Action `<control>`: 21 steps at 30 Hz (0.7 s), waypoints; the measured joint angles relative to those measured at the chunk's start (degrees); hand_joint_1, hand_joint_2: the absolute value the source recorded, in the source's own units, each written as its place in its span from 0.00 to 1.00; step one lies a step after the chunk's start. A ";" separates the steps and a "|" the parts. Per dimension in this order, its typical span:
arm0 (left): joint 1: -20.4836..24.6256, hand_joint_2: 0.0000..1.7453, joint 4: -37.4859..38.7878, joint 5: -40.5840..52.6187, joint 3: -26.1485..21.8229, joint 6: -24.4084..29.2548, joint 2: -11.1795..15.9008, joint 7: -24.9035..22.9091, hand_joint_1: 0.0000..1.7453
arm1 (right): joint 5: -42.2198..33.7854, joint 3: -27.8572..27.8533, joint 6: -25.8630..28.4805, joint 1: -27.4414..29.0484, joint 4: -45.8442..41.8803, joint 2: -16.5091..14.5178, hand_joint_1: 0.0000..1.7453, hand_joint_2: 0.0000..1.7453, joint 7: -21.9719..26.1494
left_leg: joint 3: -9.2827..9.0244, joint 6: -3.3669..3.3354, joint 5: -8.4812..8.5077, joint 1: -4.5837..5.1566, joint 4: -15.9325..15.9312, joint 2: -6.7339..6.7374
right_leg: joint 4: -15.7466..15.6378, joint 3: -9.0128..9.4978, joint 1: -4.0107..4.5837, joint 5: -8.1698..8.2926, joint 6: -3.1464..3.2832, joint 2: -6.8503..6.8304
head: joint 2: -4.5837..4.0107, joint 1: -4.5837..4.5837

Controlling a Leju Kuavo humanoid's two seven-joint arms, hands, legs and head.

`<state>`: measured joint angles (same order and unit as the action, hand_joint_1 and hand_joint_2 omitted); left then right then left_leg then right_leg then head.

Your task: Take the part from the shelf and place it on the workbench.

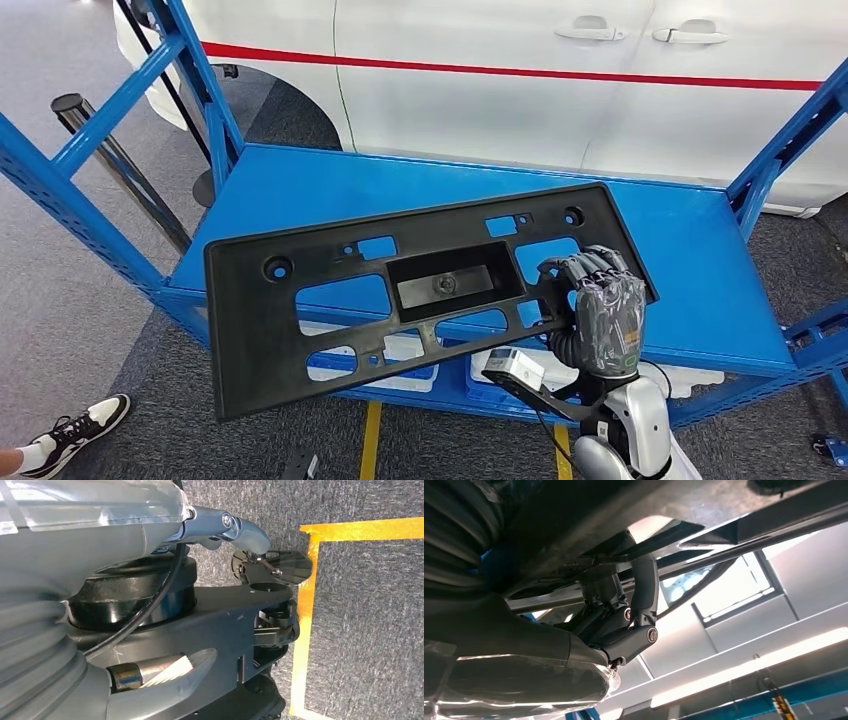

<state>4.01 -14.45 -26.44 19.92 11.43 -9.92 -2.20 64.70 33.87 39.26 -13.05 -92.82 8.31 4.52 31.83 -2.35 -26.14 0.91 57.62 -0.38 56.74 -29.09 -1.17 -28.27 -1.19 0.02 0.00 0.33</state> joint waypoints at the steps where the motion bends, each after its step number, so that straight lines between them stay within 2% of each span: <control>1: 0.01 1.00 0.00 0.02 0.02 0.00 0.01 -0.01 0.00 | -0.08 -0.01 0.00 0.15 -0.09 0.00 1.00 1.00 0.60 | 0.01 -0.12 0.00 0.09 0.04 0.00 | -0.02 0.01 -0.09 0.03 -0.17 0.01 | 0.00 0.01; 4: 0.04 1.00 -0.01 0.02 0.04 0.08 0.00 -0.04 0.00 | -0.17 -0.10 0.00 0.40 -0.16 0.02 1.00 1.00 1.93 | -0.01 -0.80 0.44 0.06 -0.23 0.08 | 0.05 0.03 -0.24 0.05 -0.78 0.01 | 0.00 0.02; 6: 0.06 1.00 -0.01 -0.19 0.05 0.35 -0.03 -0.05 0.00 | -0.21 -0.29 0.01 0.53 -0.16 0.05 1.00 1.00 2.52 | -0.04 -1.32 0.92 -0.22 -0.79 0.19 | 2.45 -1.03 -0.21 -1.75 -0.91 0.01 | 0.00 -0.02; 9: -0.33 1.00 0.00 -1.18 0.03 1.03 -0.03 0.37 0.00 | -0.21 -0.41 0.02 1.26 -0.14 0.07 1.00 1.00 3.21 | 0.27 -1.54 1.12 -0.24 -0.86 0.24 | 13.57 -6.37 -0.12 -7.16 -0.97 0.02 | 0.00 -0.03; 10: -0.61 1.00 0.00 -1.52 0.00 1.18 -0.01 0.67 0.00 | -0.10 -0.39 0.02 1.72 -0.13 0.07 1.00 1.00 3.40 | 0.38 -1.53 1.11 -0.20 -0.73 0.23 | 16.45 -7.82 -0.12 -7.72 -0.97 0.01 | 0.00 -0.02; 11: -0.89 1.00 0.00 -1.96 -0.07 1.37 0.02 1.00 0.00 | 0.07 -0.35 0.02 2.14 -0.11 0.05 1.00 1.00 3.54 | 0.47 -1.52 1.09 -0.17 -0.55 0.20 | 17.18 -8.30 -0.12 -7.02 -0.91 0.01 | 0.00 -0.02; 12: -1.16 1.00 0.00 -2.56 -0.21 1.65 0.03 1.31 0.00 | 0.37 -0.25 0.01 2.40 -0.05 -0.01 1.00 1.00 3.62 | 0.54 -1.45 1.03 -0.17 -0.33 0.15 | 15.55 -7.67 -0.13 -5.19 -0.78 0.00 | 0.00 -0.03; 13: -1.40 1.00 0.01 -3.34 -0.50 2.07 0.04 1.60 0.00 | 0.81 -0.02 0.01 2.45 0.05 -0.20 1.00 1.00 3.56 | 0.59 -1.32 0.92 -0.17 -0.05 0.10 | 12.00 -6.13 -0.13 -2.79 -0.57 0.00 | 0.00 -0.03; 15: -1.83 1.00 0.13 -5.09 -1.46 3.04 0.05 2.17 0.00 | 2.21 1.08 -0.01 1.97 0.70 -1.30 1.00 1.00 2.49 | 0.99 -0.84 0.74 -0.11 0.48 0.07 | 5.17 -3.05 0.05 0.11 -0.03 0.07 | 0.00 -0.02; 16: -2.00 1.00 0.23 -5.79 -2.02 3.44 0.08 2.41 0.00 | 2.99 1.91 -0.02 1.55 1.16 -2.13 1.00 1.00 1.50 | 1.27 -0.51 0.78 -0.07 0.72 0.10 | 3.33 -2.40 0.20 0.55 0.21 0.12 | 0.00 -0.02; 19: -2.49 1.00 0.57 -6.64 -3.40 3.87 0.43 2.70 0.00 | 4.59 5.08 -0.06 -0.33 2.77 -4.59 1.00 1.00 -2.20 | 2.07 0.58 1.18 0.02 1.10 0.12 | 2.49 -3.10 0.25 0.87 1.00 0.14 | 0.00 0.03; 20: -2.66 1.00 0.66 -6.63 -3.73 3.89 0.61 2.64 0.00 | 4.79 6.18 -0.12 -1.04 3.19 -5.13 1.00 1.00 -3.20 | 2.44 0.94 0.68 0.00 1.61 0.10 | 2.38 -3.38 0.10 1.17 1.41 0.06 | 0.00 0.09; 21: -2.77 1.00 0.73 -6.58 -3.97 3.88 0.79 2.52 0.00 | 4.89 7.21 -0.18 -1.66 3.45 -5.50 1.00 1.00 -3.96 | 3.05 1.31 -0.55 -0.08 2.91 0.07 | 2.26 -3.68 -0.06 1.52 1.85 -0.07 | 0.00 0.18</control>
<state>1.24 -13.72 -33.02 15.95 15.32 -9.14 0.32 69.59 41.08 39.07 -14.71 -89.37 2.81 0.56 34.88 -1.04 -26.69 0.83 60.54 -0.32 59.00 -32.77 -1.23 -26.76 0.66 -0.04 0.00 0.51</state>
